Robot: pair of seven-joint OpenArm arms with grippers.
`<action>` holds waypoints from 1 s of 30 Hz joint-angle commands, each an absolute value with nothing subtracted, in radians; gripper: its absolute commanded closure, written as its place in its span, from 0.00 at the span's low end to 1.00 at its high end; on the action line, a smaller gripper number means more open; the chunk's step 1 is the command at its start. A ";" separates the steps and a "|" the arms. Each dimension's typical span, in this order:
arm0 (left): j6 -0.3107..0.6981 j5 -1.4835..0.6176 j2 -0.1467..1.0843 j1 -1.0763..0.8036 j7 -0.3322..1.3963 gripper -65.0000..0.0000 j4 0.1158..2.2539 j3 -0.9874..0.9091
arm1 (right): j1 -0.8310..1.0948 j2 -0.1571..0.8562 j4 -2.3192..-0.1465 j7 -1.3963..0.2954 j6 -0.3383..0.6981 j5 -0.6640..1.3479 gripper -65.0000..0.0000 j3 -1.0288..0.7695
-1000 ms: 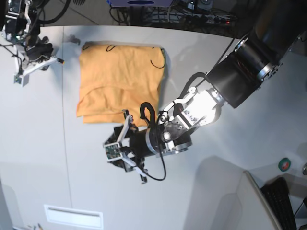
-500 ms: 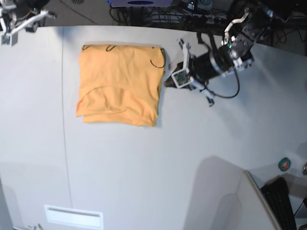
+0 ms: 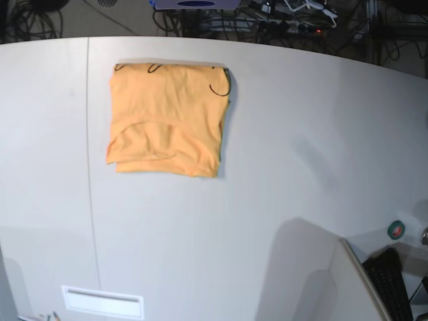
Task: Layout the t-shirt on the table in an organized manner, then fold the t-shirt properly
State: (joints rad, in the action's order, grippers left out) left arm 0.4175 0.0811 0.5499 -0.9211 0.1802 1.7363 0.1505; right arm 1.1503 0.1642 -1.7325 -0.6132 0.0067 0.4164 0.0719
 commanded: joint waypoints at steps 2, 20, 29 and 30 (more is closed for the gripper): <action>0.409 0.077 0.542 -0.934 0.174 1.00 1.644 0.182 | 1.098 0.205 -1.667 -0.601 0.002 0.421 1.00 0.147; 0.407 0.071 0.094 -0.282 -0.159 1.00 0.091 0.220 | 0.277 0.222 -0.243 -0.035 0.409 0.418 1.00 0.516; 0.407 0.071 0.079 -0.268 -0.461 1.00 0.016 0.220 | 0.257 0.156 -0.217 0.101 0.409 0.421 1.00 0.513; 0.407 0.071 0.079 -0.268 -0.461 1.00 0.016 0.220 | 0.259 0.156 -0.217 0.101 0.409 0.421 1.00 0.513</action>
State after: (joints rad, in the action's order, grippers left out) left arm 0.3969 0.0708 0.0769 -0.2550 -0.4534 0.0177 0.2195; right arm 0.2459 0.1516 -0.2157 0.1020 0.4015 0.4194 0.5144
